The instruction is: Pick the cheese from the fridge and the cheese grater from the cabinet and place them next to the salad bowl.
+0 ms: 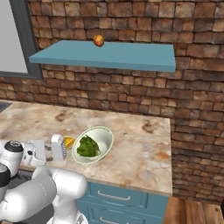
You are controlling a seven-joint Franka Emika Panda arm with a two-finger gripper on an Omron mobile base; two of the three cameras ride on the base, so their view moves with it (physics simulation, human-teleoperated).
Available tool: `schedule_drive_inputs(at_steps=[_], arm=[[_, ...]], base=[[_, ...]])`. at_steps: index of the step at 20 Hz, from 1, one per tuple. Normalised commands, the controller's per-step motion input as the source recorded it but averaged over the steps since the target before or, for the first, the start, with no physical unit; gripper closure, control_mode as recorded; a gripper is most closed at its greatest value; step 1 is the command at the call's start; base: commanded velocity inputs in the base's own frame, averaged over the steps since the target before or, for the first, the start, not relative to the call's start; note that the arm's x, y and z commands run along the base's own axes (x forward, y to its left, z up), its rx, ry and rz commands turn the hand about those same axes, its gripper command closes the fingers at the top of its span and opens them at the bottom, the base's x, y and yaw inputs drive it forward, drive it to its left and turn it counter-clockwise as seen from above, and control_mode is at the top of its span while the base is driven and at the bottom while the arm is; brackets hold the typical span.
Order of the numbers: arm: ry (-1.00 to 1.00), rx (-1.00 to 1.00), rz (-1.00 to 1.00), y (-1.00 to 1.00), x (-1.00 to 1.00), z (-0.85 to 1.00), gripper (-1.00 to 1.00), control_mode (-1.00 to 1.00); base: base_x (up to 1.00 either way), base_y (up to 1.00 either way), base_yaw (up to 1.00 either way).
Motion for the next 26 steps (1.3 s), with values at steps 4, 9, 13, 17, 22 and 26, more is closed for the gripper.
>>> schedule_drive_inputs(at_steps=[4, 9, 13, 17, 22, 26], arm=[[0.09, 0.00, 0.00, 0.01, -0.24, 0.25, -1.00, -1.00], [0.09, 0.00, 0.07, 0.00, -0.28, 0.38, -1.00, -1.00], [0.03, 0.00, 0.18, -0.07, -0.34, 0.41, -1.00, -1.00], [0.00, 0.00, 0.20, -0.11, -0.30, 0.49, -1.00, -1.00], [0.05, 0.00, 0.06, -0.12, -0.15, 0.51, -1.00, -1.00], [0.20, 0.00, 0.00, -0.18, -0.03, 0.54, -1.00, -1.00]], base=[[0.00, 0.00, 0.00], [0.00, 0.00, 0.00], [0.00, 0.00, 0.00], [0.00, 0.00, 0.00], [0.00, 0.00, 0.00], [0.00, 0.00, 0.00]])
